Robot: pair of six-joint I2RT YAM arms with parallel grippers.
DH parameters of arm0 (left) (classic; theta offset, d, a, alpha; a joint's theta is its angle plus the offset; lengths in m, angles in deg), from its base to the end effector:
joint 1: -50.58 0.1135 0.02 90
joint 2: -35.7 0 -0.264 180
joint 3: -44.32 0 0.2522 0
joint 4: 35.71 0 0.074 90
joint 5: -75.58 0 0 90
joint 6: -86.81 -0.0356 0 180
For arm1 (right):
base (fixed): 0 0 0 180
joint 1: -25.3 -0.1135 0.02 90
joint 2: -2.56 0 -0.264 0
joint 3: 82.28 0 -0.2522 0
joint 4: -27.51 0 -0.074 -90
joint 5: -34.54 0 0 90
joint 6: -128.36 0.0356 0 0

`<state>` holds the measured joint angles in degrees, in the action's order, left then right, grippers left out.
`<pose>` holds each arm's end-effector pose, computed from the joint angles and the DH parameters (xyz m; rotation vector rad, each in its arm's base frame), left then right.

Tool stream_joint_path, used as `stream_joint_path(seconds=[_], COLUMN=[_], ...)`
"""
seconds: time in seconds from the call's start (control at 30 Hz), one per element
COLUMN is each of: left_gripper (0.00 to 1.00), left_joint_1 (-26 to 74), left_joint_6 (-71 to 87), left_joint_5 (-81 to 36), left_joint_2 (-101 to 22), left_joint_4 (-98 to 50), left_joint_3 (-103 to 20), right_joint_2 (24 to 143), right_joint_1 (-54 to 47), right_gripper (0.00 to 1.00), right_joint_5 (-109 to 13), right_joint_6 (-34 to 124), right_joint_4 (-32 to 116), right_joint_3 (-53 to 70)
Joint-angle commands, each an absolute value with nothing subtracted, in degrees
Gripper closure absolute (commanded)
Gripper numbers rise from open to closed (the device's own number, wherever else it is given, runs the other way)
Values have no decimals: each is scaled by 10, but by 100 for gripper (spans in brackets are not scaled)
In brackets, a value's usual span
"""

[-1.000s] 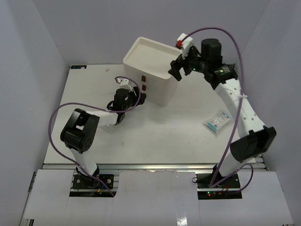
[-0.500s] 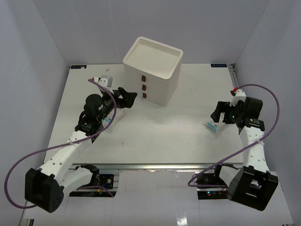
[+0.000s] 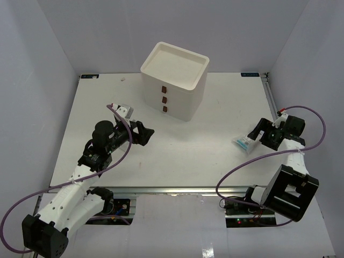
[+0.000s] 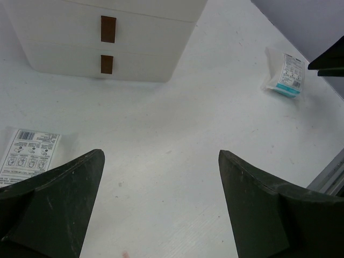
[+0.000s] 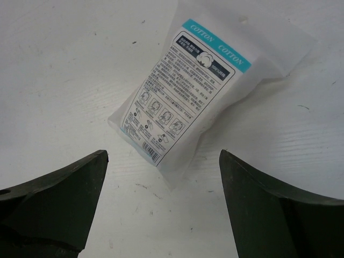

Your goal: Organize the makeup

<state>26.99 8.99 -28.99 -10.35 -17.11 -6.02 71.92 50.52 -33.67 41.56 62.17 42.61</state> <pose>0.1736 -0.0856 0.2956 0.3678 1.8278 -0.6684 0.2243 -0.0911 0.2178 0.4137 2.3265 0.2766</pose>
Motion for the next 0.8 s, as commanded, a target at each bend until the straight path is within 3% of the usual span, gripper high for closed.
stream_joint_path(seconds=[0.0,0.5,0.77], left_gripper=[2,2,2], left_joint_1=[272,272,272], left_joint_6=[77,75,74], left_joint_5=[-316,-299,-287], left_joint_2=[-83,-71,-68], left_joint_4=[-159,-155,-154], left_joint_3=[-62,-58,-57], right_joint_2=[749,880,896], right_joint_1=[519,522,523], right_gripper=[18,44,72], right_joint_5=[-328,-326,-294], right_joint_6=[443,476,468], right_joint_4=[575,543,508], right_joint_3=[429,389,392])
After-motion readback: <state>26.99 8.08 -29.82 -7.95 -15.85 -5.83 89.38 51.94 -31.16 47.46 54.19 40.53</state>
